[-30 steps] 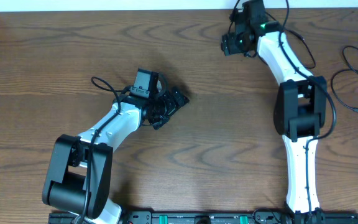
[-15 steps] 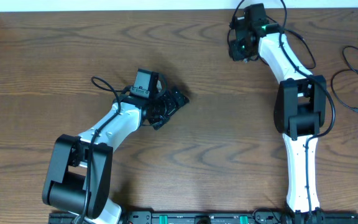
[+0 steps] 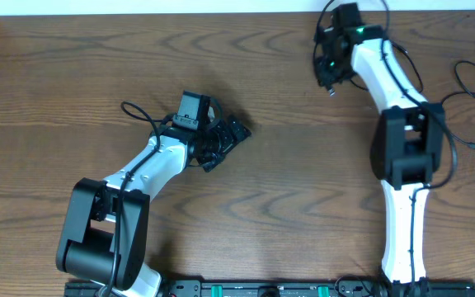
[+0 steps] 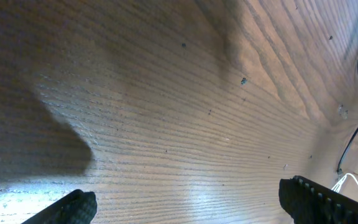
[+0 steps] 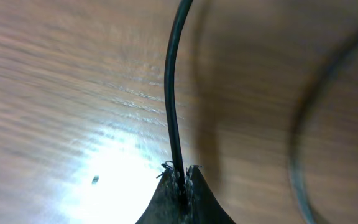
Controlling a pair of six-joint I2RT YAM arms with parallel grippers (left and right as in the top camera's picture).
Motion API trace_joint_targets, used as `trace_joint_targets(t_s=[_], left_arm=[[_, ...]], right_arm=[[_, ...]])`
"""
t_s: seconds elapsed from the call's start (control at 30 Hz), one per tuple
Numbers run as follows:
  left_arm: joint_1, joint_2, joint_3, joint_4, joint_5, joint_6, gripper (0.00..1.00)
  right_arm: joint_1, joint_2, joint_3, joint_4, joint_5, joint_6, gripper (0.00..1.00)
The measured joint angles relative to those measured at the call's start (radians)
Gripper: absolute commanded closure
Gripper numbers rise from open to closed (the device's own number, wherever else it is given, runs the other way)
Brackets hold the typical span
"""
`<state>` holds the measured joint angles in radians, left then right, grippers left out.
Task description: Untangle cables
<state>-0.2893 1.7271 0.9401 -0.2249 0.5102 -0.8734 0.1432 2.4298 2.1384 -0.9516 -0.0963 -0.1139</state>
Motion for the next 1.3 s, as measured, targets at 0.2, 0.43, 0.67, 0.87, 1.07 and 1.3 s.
trace_joint_targets(t_s=[0.2, 0.43, 0.67, 0.87, 1.07, 1.3], left_arm=[[0.0, 0.0, 0.0, 0.0, 0.0, 0.0, 0.02], [0.0, 0.0, 0.0, 0.0, 0.0, 0.0, 0.02], [0.0, 0.0, 0.0, 0.0, 0.0, 0.0, 0.02], [0.0, 0.0, 0.0, 0.0, 0.0, 0.0, 0.02], [0.0, 0.0, 0.0, 0.0, 0.0, 0.0, 0.02], [0.0, 0.0, 0.0, 0.0, 0.0, 0.0, 0.02]], right_arm=[[-0.037, -0.224, -0.001, -0.008, 0.011, -0.035, 0.99], [-0.105, -0.342, 0.016, -0.073, 0.106, -0.078, 0.99], [-0.216, -0.282, 0.012, -0.15, 0.157, -0.032, 0.47], [-0.33, -0.25, 0.01, -0.286, 0.167, 0.229, 0.34], [-0.376, -0.17, 0.01, -0.37, 0.175, 0.467, 0.1], [-0.367, -0.019, 0.01, -0.312, 0.159, 0.633, 0.91]])
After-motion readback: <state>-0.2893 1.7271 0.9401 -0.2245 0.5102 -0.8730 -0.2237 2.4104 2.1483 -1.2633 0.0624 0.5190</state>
